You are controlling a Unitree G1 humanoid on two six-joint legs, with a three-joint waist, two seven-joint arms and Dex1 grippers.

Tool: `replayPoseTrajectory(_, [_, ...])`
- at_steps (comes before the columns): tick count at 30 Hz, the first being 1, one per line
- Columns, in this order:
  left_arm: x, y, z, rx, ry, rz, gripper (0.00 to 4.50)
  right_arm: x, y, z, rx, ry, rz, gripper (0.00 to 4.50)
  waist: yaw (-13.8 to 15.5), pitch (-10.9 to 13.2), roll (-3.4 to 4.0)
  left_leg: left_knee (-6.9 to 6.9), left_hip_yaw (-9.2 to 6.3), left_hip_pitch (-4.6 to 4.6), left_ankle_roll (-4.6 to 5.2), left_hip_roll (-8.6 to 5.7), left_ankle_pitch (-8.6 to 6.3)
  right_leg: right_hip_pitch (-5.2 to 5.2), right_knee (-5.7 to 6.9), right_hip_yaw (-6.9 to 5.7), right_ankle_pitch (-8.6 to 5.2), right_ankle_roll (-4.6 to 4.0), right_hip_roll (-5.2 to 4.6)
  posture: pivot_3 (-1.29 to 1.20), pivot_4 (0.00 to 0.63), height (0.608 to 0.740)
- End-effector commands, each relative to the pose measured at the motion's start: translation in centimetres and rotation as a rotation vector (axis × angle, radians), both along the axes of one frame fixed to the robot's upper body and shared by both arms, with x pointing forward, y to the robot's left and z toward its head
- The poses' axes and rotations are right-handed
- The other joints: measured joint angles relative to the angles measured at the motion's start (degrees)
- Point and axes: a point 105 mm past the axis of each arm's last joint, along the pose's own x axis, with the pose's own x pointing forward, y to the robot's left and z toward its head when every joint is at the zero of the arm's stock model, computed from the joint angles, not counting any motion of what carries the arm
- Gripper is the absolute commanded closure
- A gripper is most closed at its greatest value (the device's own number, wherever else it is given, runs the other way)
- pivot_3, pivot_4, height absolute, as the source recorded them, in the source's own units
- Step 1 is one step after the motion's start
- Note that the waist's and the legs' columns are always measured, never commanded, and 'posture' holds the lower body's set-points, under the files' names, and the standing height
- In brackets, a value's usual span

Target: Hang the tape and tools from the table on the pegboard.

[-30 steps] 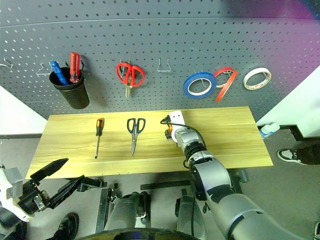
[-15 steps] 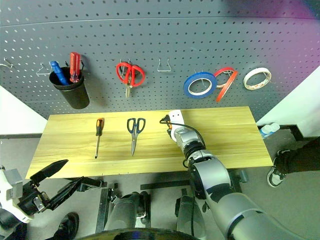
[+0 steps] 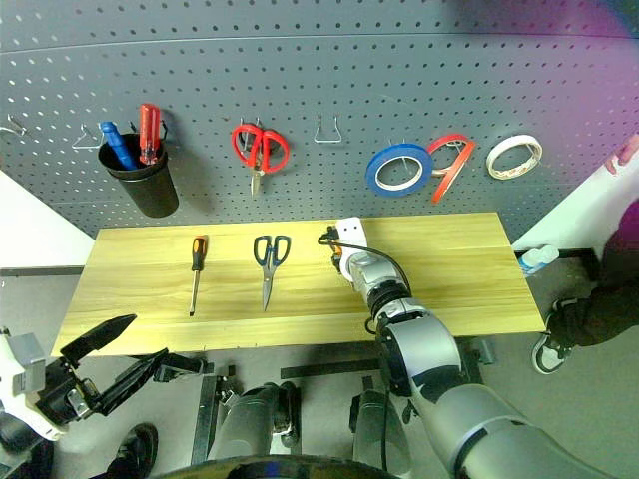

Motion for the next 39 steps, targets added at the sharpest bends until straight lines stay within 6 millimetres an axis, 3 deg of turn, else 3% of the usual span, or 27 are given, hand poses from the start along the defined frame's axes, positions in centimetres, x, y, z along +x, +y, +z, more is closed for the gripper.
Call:
replayPoseTrajectory(1, [0.2, 0.0, 0.1, 0.005, -0.011, -0.007, 0.00, 0.3, -0.6, 0.7, 0.015, -0.067, 0.038, 2.41, 0.0, 0.0, -0.01, 0.00, 0.00, 0.00, 0.00, 0.00, 0.00, 0.00, 0.00, 0.00, 0.00, 0.00, 0.00, 0.28, 0.158, 0.740])
replayPoseTrajectory(6, [0.9, 0.1, 0.1, 0.009, -0.023, -0.012, 0.00, -1.4, -2.9, -1.1, 0.063, -0.013, 0.033, 2.41, 0.7, 0.0, -0.05, 0.03, 0.00, 0.00, -0.01, 0.00, 0.01, 0.02, 0.00, -0.01, 0.00, 0.02, 0.00, 0.25, 0.149, 0.740])
replayPoseTrajectory(13, [1.9, 0.2, 0.1, 0.004, -0.043, -0.019, 0.00, -4.4, -3.5, 0.6, 0.217, -0.107, 0.104, 2.41, 1.4, -0.1, -0.09, 0.01, -0.04, -0.01, 0.00, 0.03, 0.00, 0.01, 0.03, -0.01, 0.00, 0.02, -0.03, 0.21, 0.136, 0.740])
replayPoseTrajectory(17, [2.4, 0.3, 0.1, 0.004, -0.052, -0.027, 0.00, -7.7, -4.4, 0.9, 0.257, -0.153, 0.149, 2.41, 1.4, -0.1, -0.08, 0.01, -0.03, -0.03, 0.23, 0.03, -0.14, 0.00, 0.02, -0.02, 0.00, 0.02, -0.01, 0.19, 0.125, 0.740])
replayPoseTrajectory(26, [3.6, 0.0, 0.1, -0.004, -0.065, -0.055, 0.00, -7.1, -4.8, 5.2, 0.403, -0.327, 0.113, 2.41, 1.2, -0.2, -0.16, 0.12, -0.03, 0.01, 0.18, 0.08, -0.10, -0.05, 0.17, -0.04, 0.01, 0.02, 0.10, 0.14, 0.112, 0.740])
replayPoseTrajectory(30, [4.0, 0.0, 0.1, 0.004, -0.073, -0.064, 0.00, -7.4, -5.0, 6.1, 0.452, -0.382, 0.120, 2.41, 1.3, -0.2, -0.24, 0.12, -0.03, -0.01, -0.10, 0.05, 0.08, -0.03, 0.19, -0.07, 0.01, 0.03, 0.10, 0.14, 0.104, 0.740])
replayPoseTrajectory(39, [4.8, 0.5, 0.4, 0.001, -0.091, -0.058, 0.00, -9.2, -3.9, 8.8, 0.522, -0.555, 0.288, 2.41, 1.1, -1.1, -0.40, 0.19, -0.03, 0.01, -0.13, 0.04, 0.11, 0.00, 0.27, -0.09, 0.03, 0.08, 0.14, 0.11, 0.070, 0.740])
